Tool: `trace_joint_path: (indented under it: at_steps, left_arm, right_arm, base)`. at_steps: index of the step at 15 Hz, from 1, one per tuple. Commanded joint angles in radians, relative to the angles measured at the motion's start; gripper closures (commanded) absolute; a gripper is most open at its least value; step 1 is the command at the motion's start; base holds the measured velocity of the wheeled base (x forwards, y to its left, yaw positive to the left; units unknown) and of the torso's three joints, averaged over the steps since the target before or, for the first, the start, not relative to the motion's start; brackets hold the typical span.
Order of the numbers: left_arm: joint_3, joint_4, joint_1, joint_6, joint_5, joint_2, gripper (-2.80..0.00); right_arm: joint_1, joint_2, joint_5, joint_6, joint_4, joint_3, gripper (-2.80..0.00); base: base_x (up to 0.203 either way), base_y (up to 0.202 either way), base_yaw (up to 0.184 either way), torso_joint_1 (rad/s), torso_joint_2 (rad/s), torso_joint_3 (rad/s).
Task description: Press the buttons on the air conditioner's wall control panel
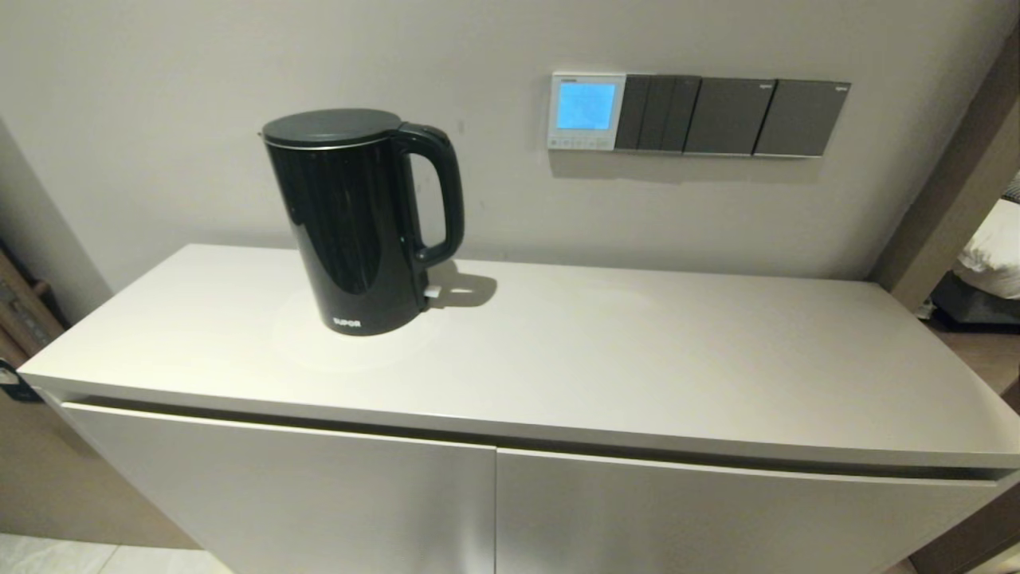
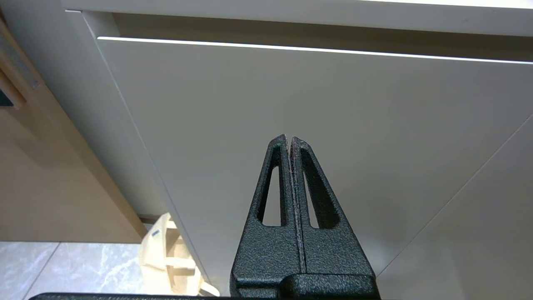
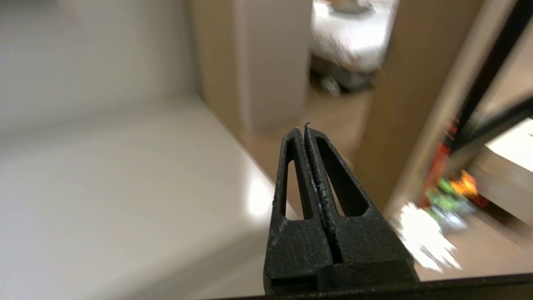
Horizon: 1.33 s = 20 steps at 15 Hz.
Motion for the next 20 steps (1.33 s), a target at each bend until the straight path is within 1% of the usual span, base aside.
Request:
trace_joint_path:
  at_steps: [1,2,3,5,6,8,12,15,17,20]
  left_arm:
    - [0.000,0.001,0.000,0.000,0.000,0.000,0.00]
    - [0.000,0.001,0.000,0.000,0.000,0.000,0.00]
    - [-0.001,0.001,0.000,0.000,0.000,0.000,0.00]
    - [0.000,0.001,0.000,0.000,0.000,0.000,0.00]
    - [0.000,0.001,0.000,0.000,0.000,0.000,0.00]
    - [-0.001,0.001,0.000,0.000,0.000,0.000,0.00]
    - [-0.001,0.001,0.000,0.000,0.000,0.000,0.00]
    - [0.000,0.001,0.000,0.000,0.000,0.000,0.00]
    - [0.000,0.001,0.000,0.000,-0.001,0.000,0.00]
    - [0.000,0.001,0.000,0.000,0.000,0.000,0.00]
  right_arm:
    - [-0.038,-0.198,0.009,0.001,0.072,0.151,0.00]
    - [-0.042,-0.218,0.020,0.003,0.081,0.218,0.00]
    - [-0.045,-0.238,0.052,0.010,0.084,0.280,0.00]
    - [-0.049,-0.303,0.200,0.054,0.089,0.358,0.00]
    - [-0.054,-0.316,0.259,0.073,0.089,0.389,0.00]
    - [-0.056,-0.320,0.349,0.121,0.112,0.399,0.00]
    - [-0.053,-0.325,0.535,0.160,0.156,0.399,0.00]
    - [-0.051,-0.331,0.604,0.170,0.190,0.397,0.00]
    - [-0.038,-0.396,0.613,0.166,0.222,0.396,0.00]
    - [-0.013,-0.546,0.623,0.161,0.332,0.390,0.00]
  base:
    - [0.000,0.000,0.000,0.000,0.00,0.000]
    - [0.000,0.000,0.000,0.000,0.00,0.000]
    - [0.000,0.000,0.000,0.000,0.00,0.000]
    - [0.000,0.000,0.000,0.000,0.00,0.000]
    - [0.000,0.000,0.000,0.000,0.00,0.000]
    - [0.000,0.000,0.000,0.000,0.00,0.000]
    - [0.000,0.000,0.000,0.000,0.00,0.000]
    - [0.000,0.000,0.000,0.000,0.00,0.000]
    - [0.000,0.000,0.000,0.000,0.00,0.000]
    - [0.000,0.000,0.000,0.000,0.00,0.000]
